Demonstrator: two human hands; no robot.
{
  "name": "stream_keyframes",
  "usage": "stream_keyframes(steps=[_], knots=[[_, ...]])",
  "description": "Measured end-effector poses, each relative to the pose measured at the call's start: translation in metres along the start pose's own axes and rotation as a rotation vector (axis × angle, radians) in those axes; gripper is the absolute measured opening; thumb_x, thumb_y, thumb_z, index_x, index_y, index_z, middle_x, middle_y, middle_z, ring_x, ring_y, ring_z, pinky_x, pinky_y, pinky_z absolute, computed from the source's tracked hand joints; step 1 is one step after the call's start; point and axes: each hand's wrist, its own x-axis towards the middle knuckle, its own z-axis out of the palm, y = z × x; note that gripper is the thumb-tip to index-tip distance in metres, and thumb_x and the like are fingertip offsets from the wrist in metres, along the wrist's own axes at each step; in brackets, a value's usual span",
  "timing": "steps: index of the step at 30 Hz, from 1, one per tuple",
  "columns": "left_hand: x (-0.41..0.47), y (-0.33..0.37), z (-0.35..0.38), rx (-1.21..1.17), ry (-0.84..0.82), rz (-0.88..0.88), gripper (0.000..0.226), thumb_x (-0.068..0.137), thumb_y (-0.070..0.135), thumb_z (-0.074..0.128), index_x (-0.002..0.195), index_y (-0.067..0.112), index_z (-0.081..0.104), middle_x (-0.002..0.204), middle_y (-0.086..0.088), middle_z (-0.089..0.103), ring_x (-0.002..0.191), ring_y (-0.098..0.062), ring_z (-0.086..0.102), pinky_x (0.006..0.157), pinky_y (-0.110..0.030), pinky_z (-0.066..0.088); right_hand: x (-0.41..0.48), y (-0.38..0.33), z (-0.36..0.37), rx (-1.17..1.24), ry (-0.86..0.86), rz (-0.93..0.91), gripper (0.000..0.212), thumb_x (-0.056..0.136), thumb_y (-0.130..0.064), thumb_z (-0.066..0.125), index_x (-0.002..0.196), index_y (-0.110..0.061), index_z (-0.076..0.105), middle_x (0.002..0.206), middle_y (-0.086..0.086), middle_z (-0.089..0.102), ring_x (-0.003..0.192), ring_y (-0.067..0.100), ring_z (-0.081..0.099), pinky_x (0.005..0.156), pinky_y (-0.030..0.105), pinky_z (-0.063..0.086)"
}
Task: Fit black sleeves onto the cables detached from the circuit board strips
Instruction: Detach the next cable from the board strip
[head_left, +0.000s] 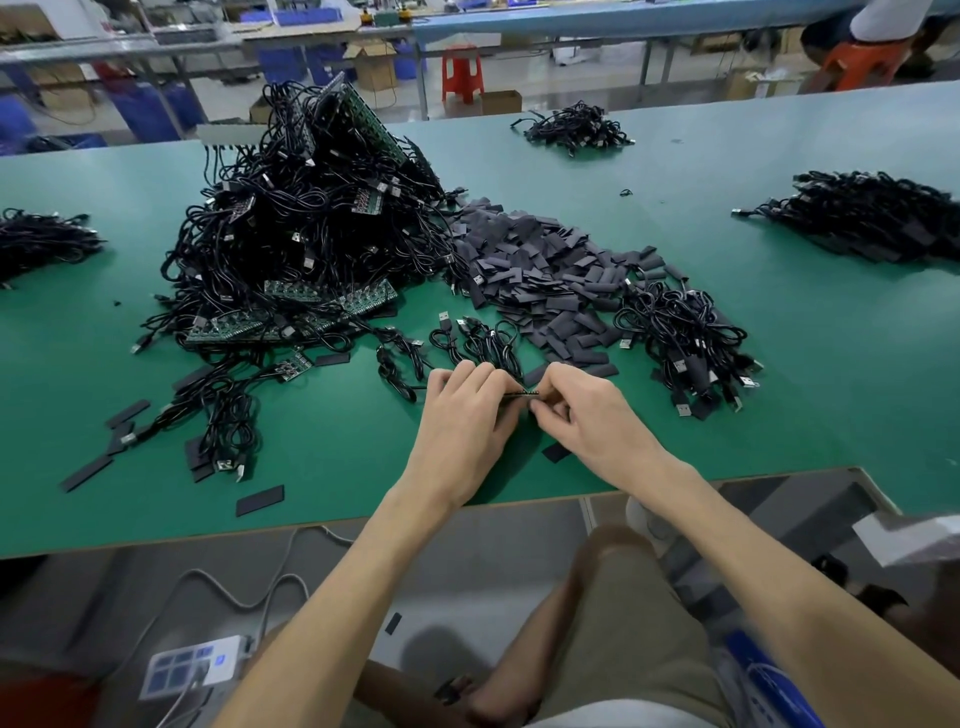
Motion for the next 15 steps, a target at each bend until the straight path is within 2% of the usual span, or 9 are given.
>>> stream_keyframes(steps=[15], knots=[[-0.0004,0.0025,-0.0029,-0.015,-0.039,-0.027,0.011,0.093,0.023,0.070,0.093,0.013,0.065,0.089,0.001,0.064,0.091,-0.024,0.057,0.083,-0.037,0.044,-0.0005,0.0032,0.0026,-0.009,-0.003,-0.018,0.021,0.098,-0.011,0.064,0.085,-0.016,0.048,0.070,-0.015,0.041,0.061,0.005,0.042,0.059,0.021,0.032]])
